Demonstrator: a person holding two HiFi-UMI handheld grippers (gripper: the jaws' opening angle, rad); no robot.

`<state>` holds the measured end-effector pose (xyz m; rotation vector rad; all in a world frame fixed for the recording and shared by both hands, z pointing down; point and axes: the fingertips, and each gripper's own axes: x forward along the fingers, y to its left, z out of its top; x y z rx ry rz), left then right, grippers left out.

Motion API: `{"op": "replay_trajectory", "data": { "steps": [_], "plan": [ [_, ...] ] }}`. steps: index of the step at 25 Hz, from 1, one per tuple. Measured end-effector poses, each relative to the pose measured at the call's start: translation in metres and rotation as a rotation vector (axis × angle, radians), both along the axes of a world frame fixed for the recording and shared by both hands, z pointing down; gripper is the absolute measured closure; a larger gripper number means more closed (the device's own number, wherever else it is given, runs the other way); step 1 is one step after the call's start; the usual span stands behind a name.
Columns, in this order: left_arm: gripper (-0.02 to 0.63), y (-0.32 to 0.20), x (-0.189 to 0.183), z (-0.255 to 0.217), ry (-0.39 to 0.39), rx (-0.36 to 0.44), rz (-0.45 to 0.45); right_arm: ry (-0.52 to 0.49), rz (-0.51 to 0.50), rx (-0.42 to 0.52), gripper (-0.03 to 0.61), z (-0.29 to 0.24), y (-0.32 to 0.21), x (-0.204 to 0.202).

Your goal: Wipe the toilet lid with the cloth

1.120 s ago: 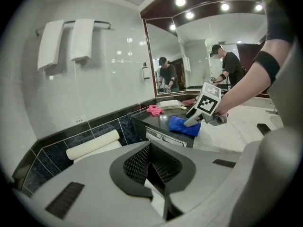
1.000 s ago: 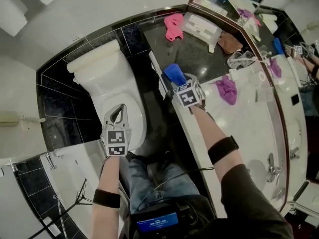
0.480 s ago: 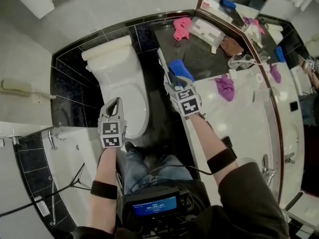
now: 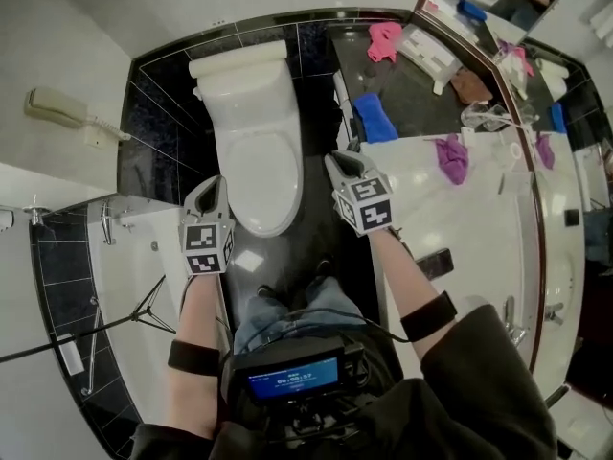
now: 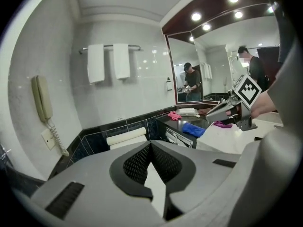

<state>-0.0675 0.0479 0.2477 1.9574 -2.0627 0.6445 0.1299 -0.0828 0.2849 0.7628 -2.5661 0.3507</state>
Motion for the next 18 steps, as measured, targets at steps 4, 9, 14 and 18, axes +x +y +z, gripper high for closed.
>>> {"op": "replay_trajectory", "data": {
  "steps": [4,9,14,18],
  "plan": [
    [0.612,0.021,-0.025,-0.005,0.029,0.028,-0.007,0.001,-0.016,-0.001,0.528,-0.003,0.029,-0.019],
    [0.612,0.052,-0.045,-0.003,0.077,0.038,0.016,-0.003,0.009,-0.045,0.54,0.004,0.069,-0.033],
    [0.612,0.079,-0.06,-0.001,0.105,0.054,0.033,-0.012,0.037,-0.069,0.548,0.002,0.102,-0.044],
    [0.612,0.097,-0.071,-0.002,0.129,0.067,0.031,-0.017,0.051,-0.079,0.558,0.0,0.124,-0.048]
  ]
}}
